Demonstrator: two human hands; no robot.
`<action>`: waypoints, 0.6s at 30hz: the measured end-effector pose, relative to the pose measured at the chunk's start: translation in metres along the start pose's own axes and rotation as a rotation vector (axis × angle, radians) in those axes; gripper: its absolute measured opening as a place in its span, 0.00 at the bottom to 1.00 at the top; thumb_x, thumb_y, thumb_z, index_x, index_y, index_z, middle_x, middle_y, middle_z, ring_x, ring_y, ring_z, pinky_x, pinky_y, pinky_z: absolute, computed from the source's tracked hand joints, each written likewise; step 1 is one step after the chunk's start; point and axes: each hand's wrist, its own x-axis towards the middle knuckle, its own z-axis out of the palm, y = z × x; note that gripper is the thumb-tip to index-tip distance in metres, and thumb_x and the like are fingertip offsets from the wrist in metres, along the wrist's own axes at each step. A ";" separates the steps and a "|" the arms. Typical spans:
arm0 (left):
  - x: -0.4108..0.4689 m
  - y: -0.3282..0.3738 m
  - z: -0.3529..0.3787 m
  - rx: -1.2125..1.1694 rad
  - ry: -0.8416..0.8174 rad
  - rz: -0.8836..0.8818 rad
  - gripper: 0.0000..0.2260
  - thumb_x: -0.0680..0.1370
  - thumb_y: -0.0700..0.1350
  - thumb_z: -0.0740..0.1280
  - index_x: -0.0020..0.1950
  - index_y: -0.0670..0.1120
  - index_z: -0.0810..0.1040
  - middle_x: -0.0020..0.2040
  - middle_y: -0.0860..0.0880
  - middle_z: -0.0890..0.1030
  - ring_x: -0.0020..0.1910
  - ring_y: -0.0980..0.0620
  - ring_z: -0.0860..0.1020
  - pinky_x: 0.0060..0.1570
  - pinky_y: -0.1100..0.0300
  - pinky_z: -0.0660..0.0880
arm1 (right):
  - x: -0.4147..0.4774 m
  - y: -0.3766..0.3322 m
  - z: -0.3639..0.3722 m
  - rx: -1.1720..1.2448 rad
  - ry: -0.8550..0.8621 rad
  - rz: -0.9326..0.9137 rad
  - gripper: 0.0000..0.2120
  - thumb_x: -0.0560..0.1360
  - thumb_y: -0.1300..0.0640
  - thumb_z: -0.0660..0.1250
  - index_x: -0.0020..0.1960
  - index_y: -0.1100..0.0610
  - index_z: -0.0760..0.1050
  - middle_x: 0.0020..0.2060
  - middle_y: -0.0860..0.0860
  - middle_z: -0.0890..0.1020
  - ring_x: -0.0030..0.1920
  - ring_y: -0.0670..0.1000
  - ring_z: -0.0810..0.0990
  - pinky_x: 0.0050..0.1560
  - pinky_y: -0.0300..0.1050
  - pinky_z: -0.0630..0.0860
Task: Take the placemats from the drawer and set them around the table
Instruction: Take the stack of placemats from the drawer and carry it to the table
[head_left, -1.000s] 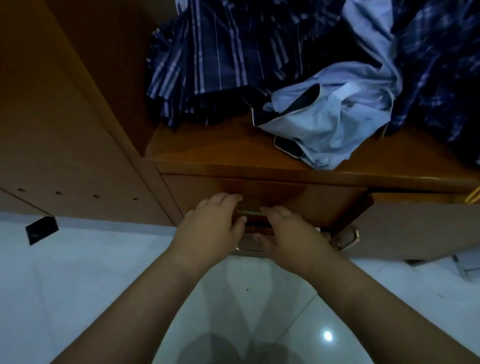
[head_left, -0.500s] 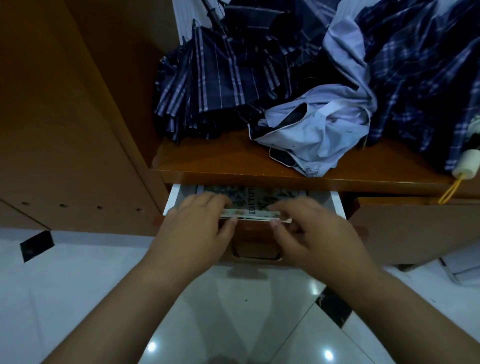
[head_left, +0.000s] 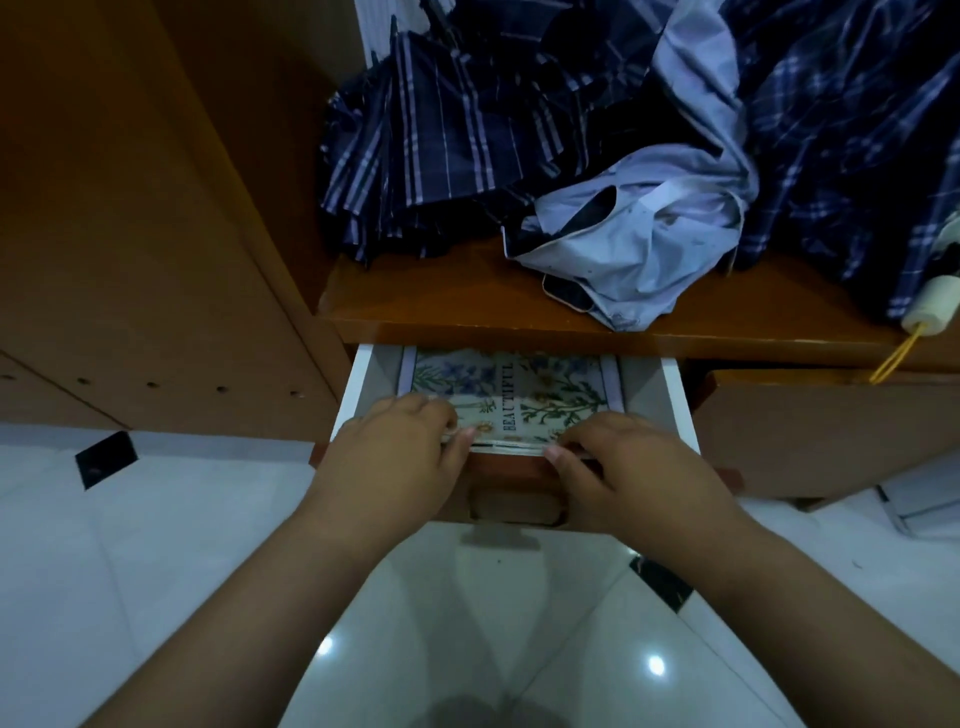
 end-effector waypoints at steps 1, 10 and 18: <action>-0.001 0.000 -0.002 0.032 -0.026 -0.024 0.20 0.81 0.62 0.51 0.62 0.53 0.75 0.57 0.51 0.79 0.57 0.48 0.75 0.49 0.52 0.75 | -0.001 0.001 -0.001 0.026 0.002 0.037 0.23 0.78 0.35 0.49 0.55 0.47 0.76 0.50 0.46 0.79 0.52 0.49 0.75 0.50 0.50 0.77; 0.025 0.000 -0.033 0.318 -0.519 -0.199 0.24 0.82 0.56 0.45 0.79 0.56 0.55 0.69 0.45 0.70 0.65 0.41 0.72 0.51 0.45 0.67 | 0.000 -0.002 -0.028 0.107 -0.144 0.342 0.23 0.78 0.39 0.55 0.67 0.51 0.68 0.62 0.56 0.74 0.56 0.62 0.77 0.52 0.57 0.78; 0.052 -0.008 -0.014 -0.134 -0.509 -0.482 0.26 0.70 0.57 0.52 0.61 0.46 0.76 0.59 0.43 0.76 0.59 0.38 0.74 0.59 0.42 0.74 | 0.011 -0.001 -0.044 0.070 -0.293 0.504 0.24 0.79 0.39 0.52 0.70 0.49 0.64 0.62 0.56 0.75 0.58 0.60 0.77 0.57 0.57 0.75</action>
